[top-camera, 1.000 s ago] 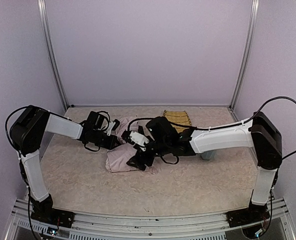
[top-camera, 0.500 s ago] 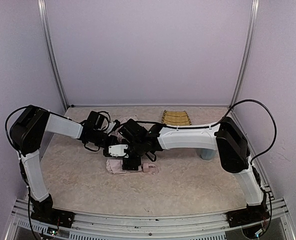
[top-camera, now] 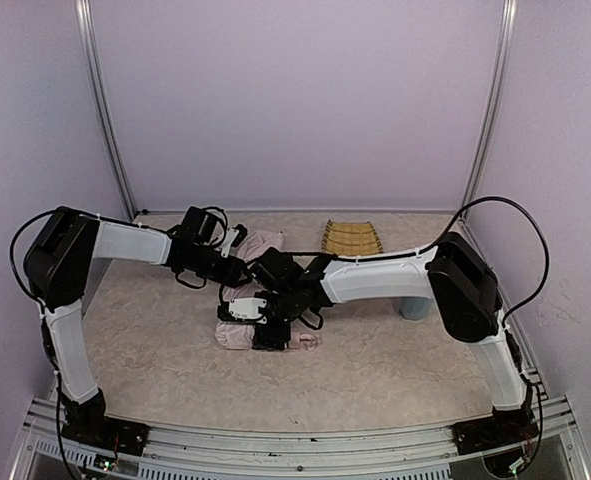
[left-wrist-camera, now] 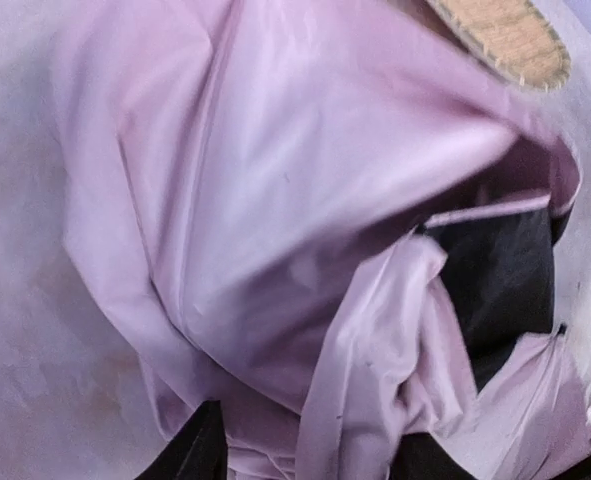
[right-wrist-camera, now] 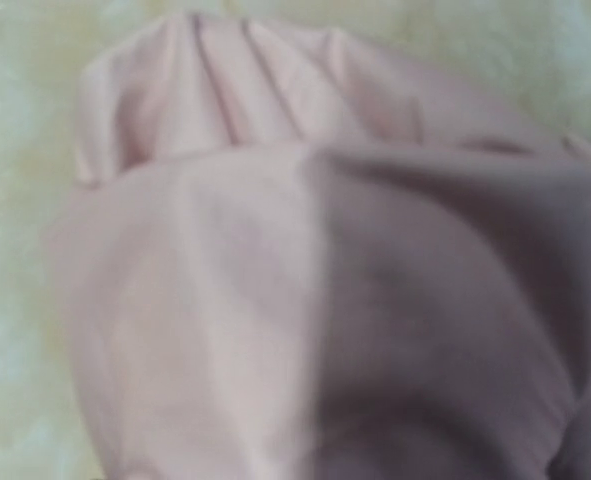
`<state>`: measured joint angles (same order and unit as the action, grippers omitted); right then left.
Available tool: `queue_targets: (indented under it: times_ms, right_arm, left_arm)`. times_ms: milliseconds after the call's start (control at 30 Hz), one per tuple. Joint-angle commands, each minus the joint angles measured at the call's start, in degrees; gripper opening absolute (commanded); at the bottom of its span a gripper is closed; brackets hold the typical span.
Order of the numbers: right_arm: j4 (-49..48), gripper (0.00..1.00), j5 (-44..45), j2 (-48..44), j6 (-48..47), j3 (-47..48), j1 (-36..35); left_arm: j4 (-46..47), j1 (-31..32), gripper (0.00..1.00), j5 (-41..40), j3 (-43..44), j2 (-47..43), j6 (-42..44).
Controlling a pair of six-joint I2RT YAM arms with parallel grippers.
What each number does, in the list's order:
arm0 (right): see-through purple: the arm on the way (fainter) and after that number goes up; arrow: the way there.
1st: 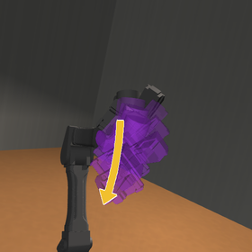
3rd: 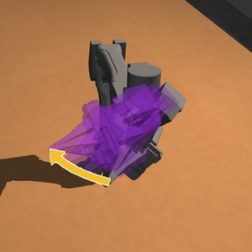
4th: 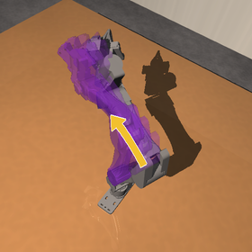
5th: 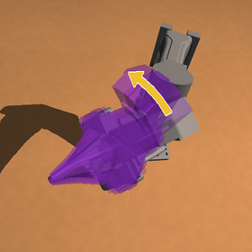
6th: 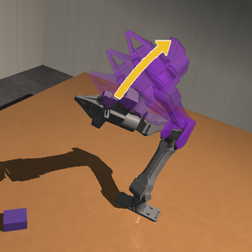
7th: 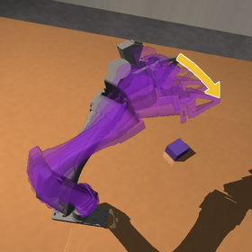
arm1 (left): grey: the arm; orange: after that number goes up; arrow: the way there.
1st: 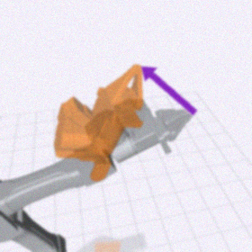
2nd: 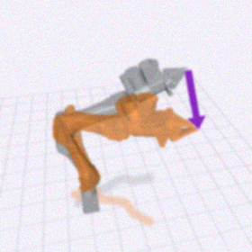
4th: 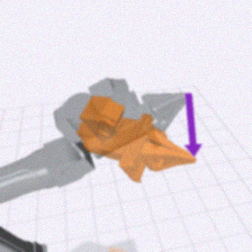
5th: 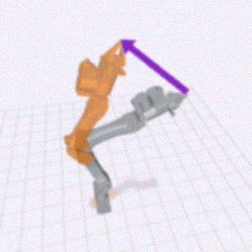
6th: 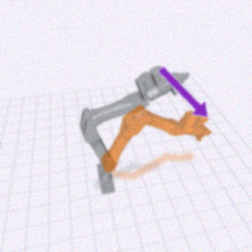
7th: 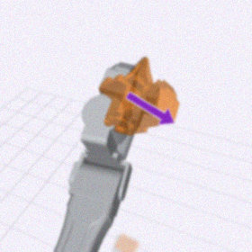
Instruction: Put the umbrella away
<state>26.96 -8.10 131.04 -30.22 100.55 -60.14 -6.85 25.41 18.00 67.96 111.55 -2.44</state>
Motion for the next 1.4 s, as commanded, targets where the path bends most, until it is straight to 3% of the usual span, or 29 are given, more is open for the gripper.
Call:
queue_targets:
  times_ms: [0, 233, 433, 500, 633, 800, 1000, 1200, 1367]
  right_arm:
    - [6.3, 0.78, -5.5, -1.1, 5.5, -7.5, -1.6]
    - [1.4, 0.78, -7.3, -5.3, 10.8, -13.9, -1.6]
    - [-2.4, 0.78, -7.5, -8.4, 18.8, -18.8, -1.6]
    - [-2.2, 0.77, -8.4, -8.7, 21.7, -19.6, -1.6]
    - [-4.4, 0.77, -9.7, -10.7, 28.1, -23.8, -1.8]
    - [-9.0, 0.77, -9.4, -15.2, 33.8, -30.6, -1.9]
    - [-9.5, 0.78, -5.9, -17.5, 40.0, -32.4, -2.3]
    - [-13.2, 0.82, -6.3, -22.5, 42.4, -31.1, -4.5]
    - [-15.4, 0.86, -5.5, -31.1, 45.7, -32.1, -5.1]
  left_arm:
    - [3.7, -0.4, 0.54, -9.1, 7.2, 2.2, 0.9]
    - [1.3, -2.4, 0.61, -19.1, 18.8, 9.3, 2.6]
    - [-0.5, -3.0, 0.6, -17.8, 23.5, 5.9, 1.8]
    - [2.1, -1.7, 0.58, -18.0, 18.3, -0.7, 1.7]
    - [12.3, 2.7, 0.58, -18.4, -0.1, -17.6, 0.9]
    - [13.0, 10.1, 0.59, -18.7, -13.0, -31.9, -3.8]
    - [6.9, 21.2, 0.6, -25.1, -22.8, -40.9, -7.0]
    - [6.6, 26.9, 0.61, -26.9, -32.3, -48.3, -12.6]
    - [7.3, 30.0, 0.66, -26.2, -34.8, -47.8, -15.3]
